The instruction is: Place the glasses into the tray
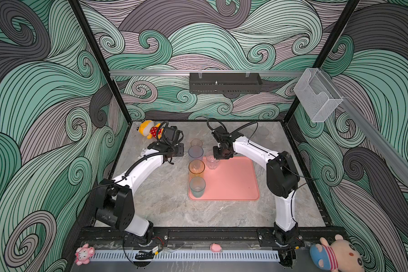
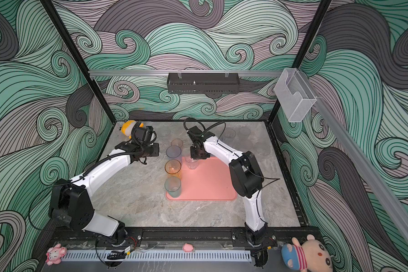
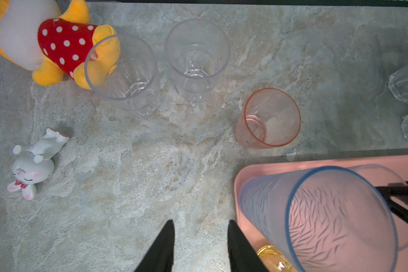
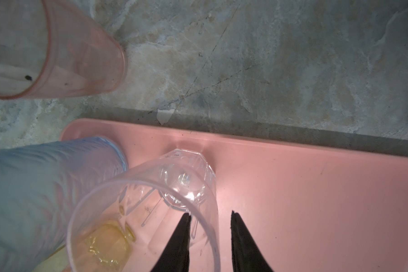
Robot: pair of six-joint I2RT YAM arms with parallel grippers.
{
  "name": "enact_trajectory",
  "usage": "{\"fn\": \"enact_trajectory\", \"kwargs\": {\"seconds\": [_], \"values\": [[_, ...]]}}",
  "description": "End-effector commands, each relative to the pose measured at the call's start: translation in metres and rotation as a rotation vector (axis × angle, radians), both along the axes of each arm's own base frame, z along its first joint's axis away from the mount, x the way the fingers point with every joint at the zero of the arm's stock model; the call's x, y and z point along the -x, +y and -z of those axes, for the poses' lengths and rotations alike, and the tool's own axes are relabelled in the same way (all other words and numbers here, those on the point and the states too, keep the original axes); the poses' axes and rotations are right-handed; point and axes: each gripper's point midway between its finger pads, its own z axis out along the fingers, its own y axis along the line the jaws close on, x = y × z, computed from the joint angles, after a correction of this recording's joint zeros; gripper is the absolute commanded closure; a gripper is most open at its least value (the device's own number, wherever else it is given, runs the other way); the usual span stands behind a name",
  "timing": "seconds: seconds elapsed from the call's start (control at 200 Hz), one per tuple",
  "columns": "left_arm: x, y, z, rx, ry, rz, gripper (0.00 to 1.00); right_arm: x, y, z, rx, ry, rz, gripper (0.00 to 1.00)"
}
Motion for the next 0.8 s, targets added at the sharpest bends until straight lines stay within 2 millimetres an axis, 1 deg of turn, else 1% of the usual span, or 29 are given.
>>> {"fn": "enact_trajectory", "kwargs": {"seconds": [0.0, 0.11, 0.18, 0.29, 0.39, 0.44, 0.525, 0.6, 0.69, 0.795], "values": [[-0.004, 0.018, -0.021, 0.014, -0.031, -0.065, 0.58, 0.006, -0.001, -0.050, -0.101, -0.070, 0.005, 0.61], [-0.008, 0.037, -0.031, 0.061, -0.019, -0.144, 0.50, 0.016, -0.007, -0.072, -0.132, -0.103, -0.014, 0.54], [-0.013, 0.048, -0.033, 0.134, -0.013, -0.200, 0.48, 0.024, -0.013, -0.075, -0.132, -0.106, -0.011, 0.53], [-0.024, 0.063, -0.025, 0.292, 0.016, -0.278, 0.48, 0.038, -0.025, -0.067, -0.115, -0.085, -0.003, 0.52], [-0.039, 0.068, -0.014, 0.417, 0.046, -0.309, 0.49, 0.049, -0.034, -0.058, -0.104, -0.067, 0.007, 0.52], [-0.049, 0.066, -0.009, 0.454, 0.061, -0.298, 0.51, 0.053, -0.036, -0.053, -0.106, -0.062, 0.011, 0.52], [-0.064, 0.068, 0.003, 0.433, 0.103, -0.298, 0.53, 0.057, -0.037, -0.048, -0.115, -0.053, 0.015, 0.52], [-0.077, 0.076, 0.013, 0.375, 0.122, -0.316, 0.54, 0.059, -0.035, -0.045, -0.126, -0.042, 0.010, 0.52], [-0.092, 0.090, 0.022, 0.291, 0.121, -0.352, 0.55, 0.060, -0.033, -0.046, -0.136, -0.039, 0.003, 0.52], [-0.108, 0.097, 0.029, 0.245, 0.125, -0.362, 0.56, 0.060, -0.034, -0.046, -0.134, -0.042, 0.002, 0.52]]}}
